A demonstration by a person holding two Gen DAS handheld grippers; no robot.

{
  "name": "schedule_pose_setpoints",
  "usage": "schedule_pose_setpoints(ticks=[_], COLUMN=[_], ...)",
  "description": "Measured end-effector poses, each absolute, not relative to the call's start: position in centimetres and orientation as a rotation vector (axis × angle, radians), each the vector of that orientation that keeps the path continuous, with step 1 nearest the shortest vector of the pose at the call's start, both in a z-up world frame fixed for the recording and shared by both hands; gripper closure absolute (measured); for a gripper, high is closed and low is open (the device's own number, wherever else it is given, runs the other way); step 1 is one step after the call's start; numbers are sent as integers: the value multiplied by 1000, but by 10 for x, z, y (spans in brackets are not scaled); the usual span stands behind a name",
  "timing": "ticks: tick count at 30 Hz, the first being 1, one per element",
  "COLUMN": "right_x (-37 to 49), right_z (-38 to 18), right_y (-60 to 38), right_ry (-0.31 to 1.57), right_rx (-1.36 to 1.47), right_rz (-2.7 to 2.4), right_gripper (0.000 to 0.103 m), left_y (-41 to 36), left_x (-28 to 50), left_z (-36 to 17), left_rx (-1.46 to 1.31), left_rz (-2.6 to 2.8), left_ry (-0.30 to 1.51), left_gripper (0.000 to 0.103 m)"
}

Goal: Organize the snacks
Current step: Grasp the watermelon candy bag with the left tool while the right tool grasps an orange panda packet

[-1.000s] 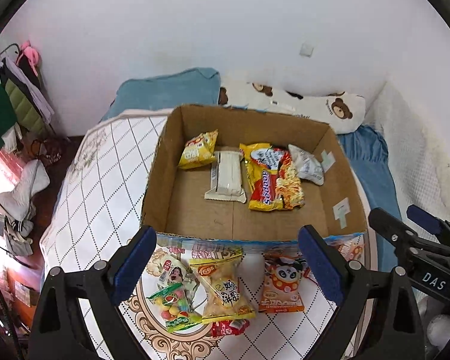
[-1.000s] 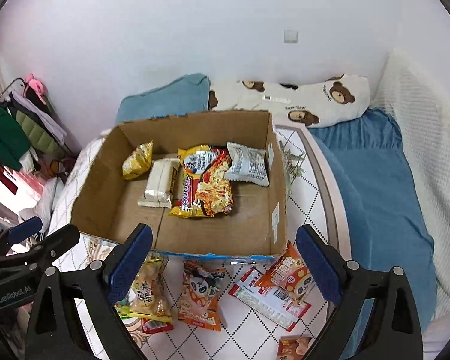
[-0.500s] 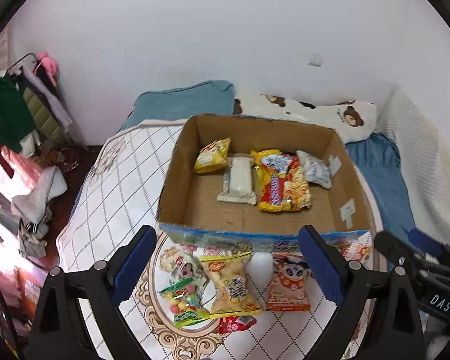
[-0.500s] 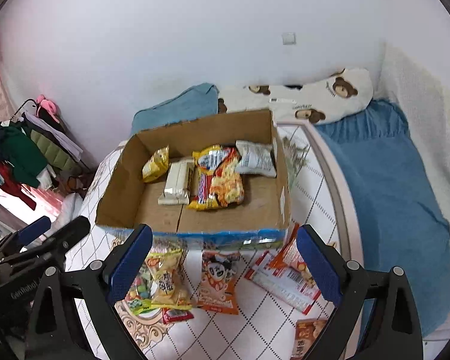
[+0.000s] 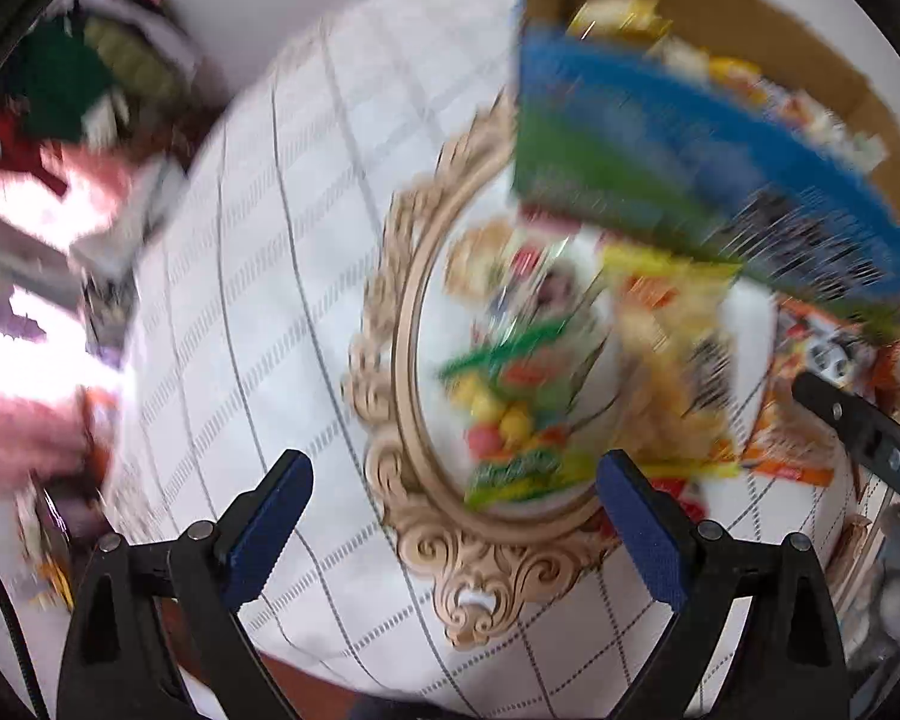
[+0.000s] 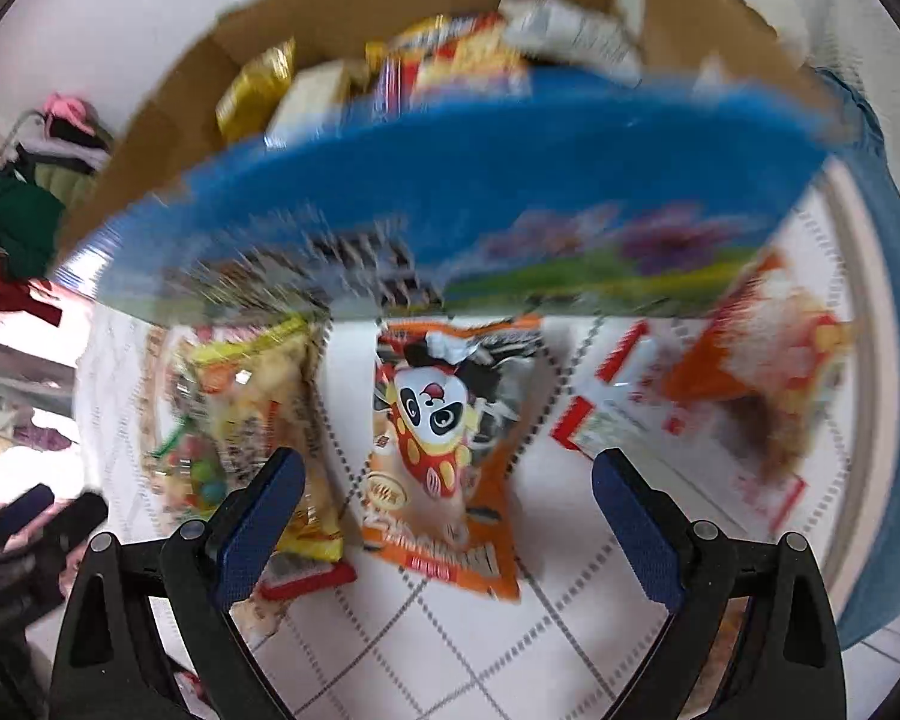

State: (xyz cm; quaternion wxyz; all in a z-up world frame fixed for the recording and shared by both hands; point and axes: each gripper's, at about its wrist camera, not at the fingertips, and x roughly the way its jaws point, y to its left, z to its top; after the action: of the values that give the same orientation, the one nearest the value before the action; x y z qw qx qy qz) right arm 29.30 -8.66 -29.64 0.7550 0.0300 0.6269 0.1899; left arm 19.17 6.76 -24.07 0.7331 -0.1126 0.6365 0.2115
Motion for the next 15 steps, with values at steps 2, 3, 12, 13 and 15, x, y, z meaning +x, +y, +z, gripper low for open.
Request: schedule_pose_setpoints(ticks=[2,3,12,13,15], right_x=[294,294,271,265,252], right_z=[-312,-319,-326,-326,-328], right_y=[-75,-69,-65,-69,-79], right_ry=[1386,1391,1369,1381,1410], right_rx=[50,34,-70,-68,-61], right_rz=[412,408,392,391,393], right_gripper=[14,16,40,40,40], left_y=[79,84,86,83,75], left_x=[188,188,221,221,218], left_z=[-255,-261,-308,-314,-320], left_rx=[-379,-446,-493,-466,-398], left_rz=[452,449,395,379,314], left_ry=[1433,1436,1475,1495,1531], left_gripper=[6,6,41,47,54])
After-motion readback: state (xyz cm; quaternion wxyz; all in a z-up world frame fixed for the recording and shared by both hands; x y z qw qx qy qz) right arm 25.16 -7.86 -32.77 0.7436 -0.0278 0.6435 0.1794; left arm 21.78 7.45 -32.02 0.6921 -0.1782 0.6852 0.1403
